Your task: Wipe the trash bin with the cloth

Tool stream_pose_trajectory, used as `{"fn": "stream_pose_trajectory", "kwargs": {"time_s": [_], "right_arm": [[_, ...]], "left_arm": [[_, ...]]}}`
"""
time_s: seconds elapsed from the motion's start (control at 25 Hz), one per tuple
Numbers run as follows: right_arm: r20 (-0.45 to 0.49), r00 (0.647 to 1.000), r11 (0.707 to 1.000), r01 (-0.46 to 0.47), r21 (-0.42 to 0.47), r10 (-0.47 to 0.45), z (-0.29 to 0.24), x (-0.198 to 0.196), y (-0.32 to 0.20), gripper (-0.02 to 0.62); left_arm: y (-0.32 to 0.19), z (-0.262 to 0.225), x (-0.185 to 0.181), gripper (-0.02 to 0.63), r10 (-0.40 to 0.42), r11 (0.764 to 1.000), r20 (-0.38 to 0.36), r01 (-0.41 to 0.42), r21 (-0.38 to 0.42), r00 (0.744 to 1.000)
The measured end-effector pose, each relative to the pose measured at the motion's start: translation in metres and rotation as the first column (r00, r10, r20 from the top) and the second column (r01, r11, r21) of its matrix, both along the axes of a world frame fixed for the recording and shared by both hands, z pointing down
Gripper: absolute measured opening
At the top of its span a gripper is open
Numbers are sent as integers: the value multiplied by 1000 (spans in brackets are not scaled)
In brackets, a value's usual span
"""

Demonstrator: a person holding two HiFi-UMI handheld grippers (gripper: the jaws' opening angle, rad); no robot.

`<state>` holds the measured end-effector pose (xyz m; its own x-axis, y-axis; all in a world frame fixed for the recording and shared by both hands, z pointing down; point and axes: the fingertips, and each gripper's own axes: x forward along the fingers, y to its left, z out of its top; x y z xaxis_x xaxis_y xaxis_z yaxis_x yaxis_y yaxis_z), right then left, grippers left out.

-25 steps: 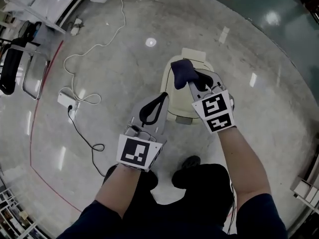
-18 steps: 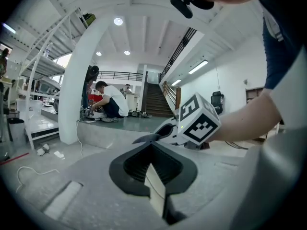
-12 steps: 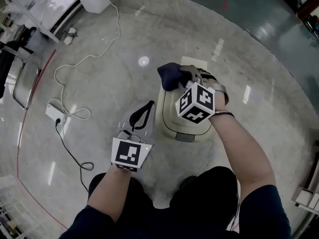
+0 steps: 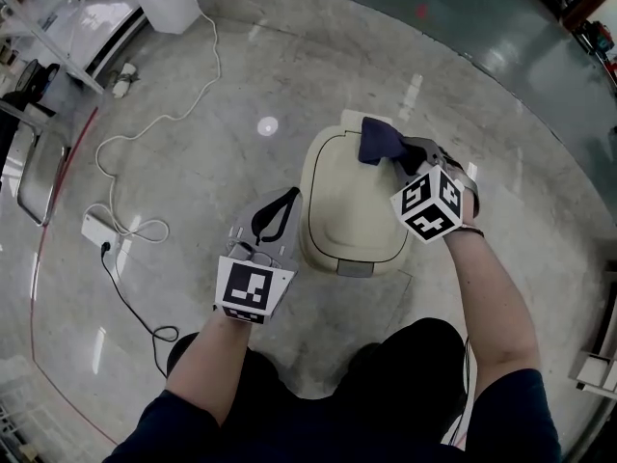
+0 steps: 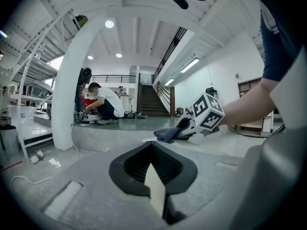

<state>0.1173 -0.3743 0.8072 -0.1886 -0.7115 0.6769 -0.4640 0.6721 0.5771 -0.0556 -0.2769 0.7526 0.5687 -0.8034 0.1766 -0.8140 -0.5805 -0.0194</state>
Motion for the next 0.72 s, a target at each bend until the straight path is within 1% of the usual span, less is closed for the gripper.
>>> {"fn": "stream_pose_trajectory", "kwargs": {"time_s": [0.12, 0.24, 0.32, 0.44, 0.6, 0.72], "right_arm": [[5, 1000, 1000, -29, 5, 29, 0, 14, 7, 55], [14, 1000, 1000, -16, 13, 16, -2, 4, 14, 55], [13, 1000, 1000, 18, 20, -18, -3, -15, 18, 55], [0, 995, 995, 95, 24, -95, -5, -53, 22, 55], [-5, 983, 983, 185, 15, -185, -7, -102, 30, 55], [-13, 970, 970, 242, 17, -242, -5, -130, 41, 55]], "left_arm": [[0, 4, 4, -3, 16, 1000, 6, -16, -1, 1000], [-1, 6, 4, -3, 23, 1000, 10, -23, 1, 1000], [-1, 7, 3, -3, 22, 1000, 9, -22, 0, 1000], [-3, 7, -1, -3, 18, 1000, 9, -18, 3, 1000], [-3, -1, -6, -3, 11, 1000, 4, -11, 15, 1000], [-3, -3, -11, -3, 3, 1000, 0, -3, 21, 1000]]}}
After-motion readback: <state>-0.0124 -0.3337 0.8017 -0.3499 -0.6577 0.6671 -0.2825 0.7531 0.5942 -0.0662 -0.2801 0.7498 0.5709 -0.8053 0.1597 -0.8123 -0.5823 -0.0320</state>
